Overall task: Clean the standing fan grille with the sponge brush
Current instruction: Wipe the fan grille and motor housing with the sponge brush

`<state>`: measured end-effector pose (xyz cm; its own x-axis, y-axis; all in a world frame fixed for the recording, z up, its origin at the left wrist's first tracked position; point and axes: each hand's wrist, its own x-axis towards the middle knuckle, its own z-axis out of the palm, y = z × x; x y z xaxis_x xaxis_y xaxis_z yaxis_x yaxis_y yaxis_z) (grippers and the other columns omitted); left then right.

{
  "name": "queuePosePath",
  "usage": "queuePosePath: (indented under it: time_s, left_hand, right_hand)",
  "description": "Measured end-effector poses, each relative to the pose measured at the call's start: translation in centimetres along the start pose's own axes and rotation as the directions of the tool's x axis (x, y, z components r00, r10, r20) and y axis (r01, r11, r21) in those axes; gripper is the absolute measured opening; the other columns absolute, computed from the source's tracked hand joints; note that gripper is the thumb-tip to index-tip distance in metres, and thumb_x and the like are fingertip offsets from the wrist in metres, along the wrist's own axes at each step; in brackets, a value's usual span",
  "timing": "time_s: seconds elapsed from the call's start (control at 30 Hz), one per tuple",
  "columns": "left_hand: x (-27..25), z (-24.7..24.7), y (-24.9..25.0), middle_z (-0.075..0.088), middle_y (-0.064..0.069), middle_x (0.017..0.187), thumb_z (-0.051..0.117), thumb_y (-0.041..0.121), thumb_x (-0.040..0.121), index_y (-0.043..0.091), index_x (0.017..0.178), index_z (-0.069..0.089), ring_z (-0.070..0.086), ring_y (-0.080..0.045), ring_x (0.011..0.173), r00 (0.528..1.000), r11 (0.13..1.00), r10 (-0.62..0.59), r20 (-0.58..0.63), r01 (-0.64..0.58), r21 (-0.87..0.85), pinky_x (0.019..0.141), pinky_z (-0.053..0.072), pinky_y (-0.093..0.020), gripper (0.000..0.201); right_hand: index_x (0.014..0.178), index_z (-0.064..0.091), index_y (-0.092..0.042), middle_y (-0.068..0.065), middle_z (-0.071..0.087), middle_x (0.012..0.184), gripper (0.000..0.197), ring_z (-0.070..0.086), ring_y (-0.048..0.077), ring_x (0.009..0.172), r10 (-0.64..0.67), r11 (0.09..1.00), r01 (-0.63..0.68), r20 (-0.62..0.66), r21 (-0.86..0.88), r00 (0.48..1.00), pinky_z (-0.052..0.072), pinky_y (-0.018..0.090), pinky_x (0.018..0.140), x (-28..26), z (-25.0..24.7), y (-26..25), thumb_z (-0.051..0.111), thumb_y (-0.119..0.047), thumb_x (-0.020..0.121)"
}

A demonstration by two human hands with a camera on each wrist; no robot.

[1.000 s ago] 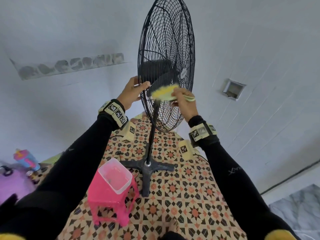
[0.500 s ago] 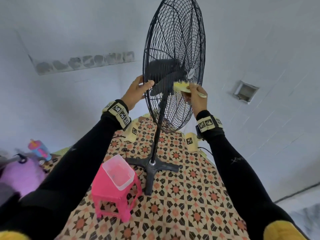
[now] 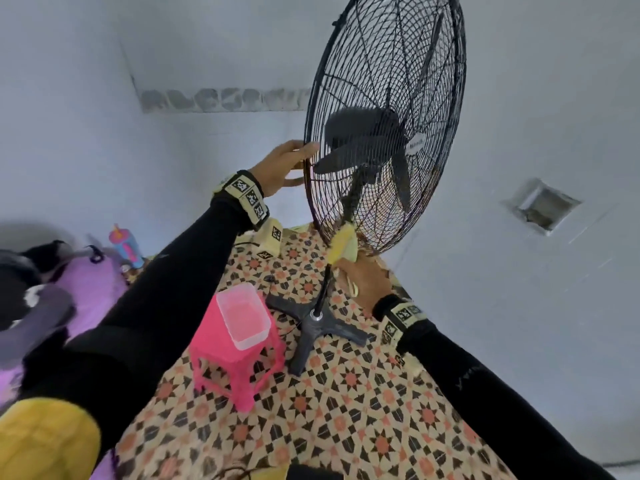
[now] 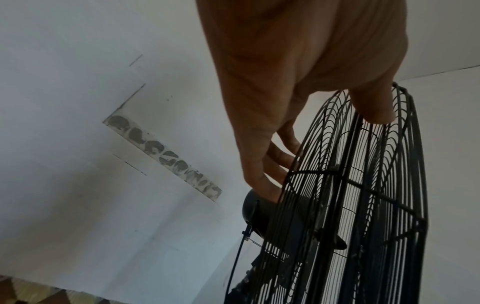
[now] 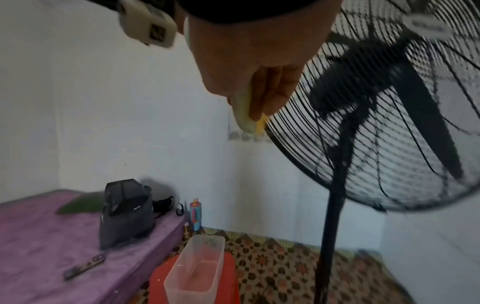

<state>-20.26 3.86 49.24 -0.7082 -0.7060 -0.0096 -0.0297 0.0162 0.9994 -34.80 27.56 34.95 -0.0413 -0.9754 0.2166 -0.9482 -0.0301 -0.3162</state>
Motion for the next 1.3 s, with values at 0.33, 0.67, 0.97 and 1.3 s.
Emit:
queuePosePath:
  time_s: [0.33,0.67,0.97,1.3]
  left_hand:
    - [-1.1,1.8,-0.5,0.063,0.006,0.126,0.065,0.058,0.096,0.024,0.127,0.06,0.06,-0.015,0.12,0.997,0.999,-0.003,-0.078,-0.001,-0.046,0.092,0.052,-0.042,0.046]
    - [-1.2,4.0,-1.1,0.061,0.011,0.129,0.049,0.062,0.102,0.025,0.134,0.053,0.056,-0.007,0.122,0.978,0.998,0.06,-0.202,-0.059,0.011,0.103,0.049,-0.046,0.048]
    - [-1.0,3.5,-1.7,0.053,0.004,0.146,0.045,0.061,0.104,0.02,0.146,0.048,0.051,-0.014,0.131,0.968,0.996,0.092,-0.233,-0.088,0.025,0.104,0.046,-0.046,0.059]
    - [1.6,4.5,-5.1,0.063,-0.008,0.135,0.036,0.094,0.083,0.011,0.134,0.057,0.061,-0.025,0.124,0.914,0.994,0.094,-0.395,-0.062,0.093,0.114,0.042,-0.052,0.1]
  right_hand:
    - [0.106,0.069,-0.01,0.009,0.062,0.091,0.017,0.055,0.018,0.074,-0.259,0.962,0.271,-0.179,0.043,0.949,0.036,0.014,0.057,5.8,-5.4,-3.0,0.058,-0.018,0.096]
    - [0.1,0.069,-0.011,0.001,0.065,0.082,0.009,0.054,0.011,0.056,-0.193,0.964,0.22,-0.175,0.151,0.965,0.041,0.012,0.05,3.5,-4.7,-1.7,0.061,-0.013,0.098]
    - [0.094,0.066,-0.01,-0.001,0.064,0.07,0.032,0.056,0.014,0.05,-0.095,0.959,0.138,-0.175,0.248,0.98,0.054,0.037,0.049,1.1,-0.2,1.9,0.044,-0.033,0.098]
    - [0.106,0.059,-0.014,0.002,0.058,0.083,0.013,0.051,0.006,0.06,-0.051,0.95,0.155,-0.359,0.27,0.932,0.048,0.021,0.052,4.2,-2.0,1.6,0.055,-0.009,0.094]
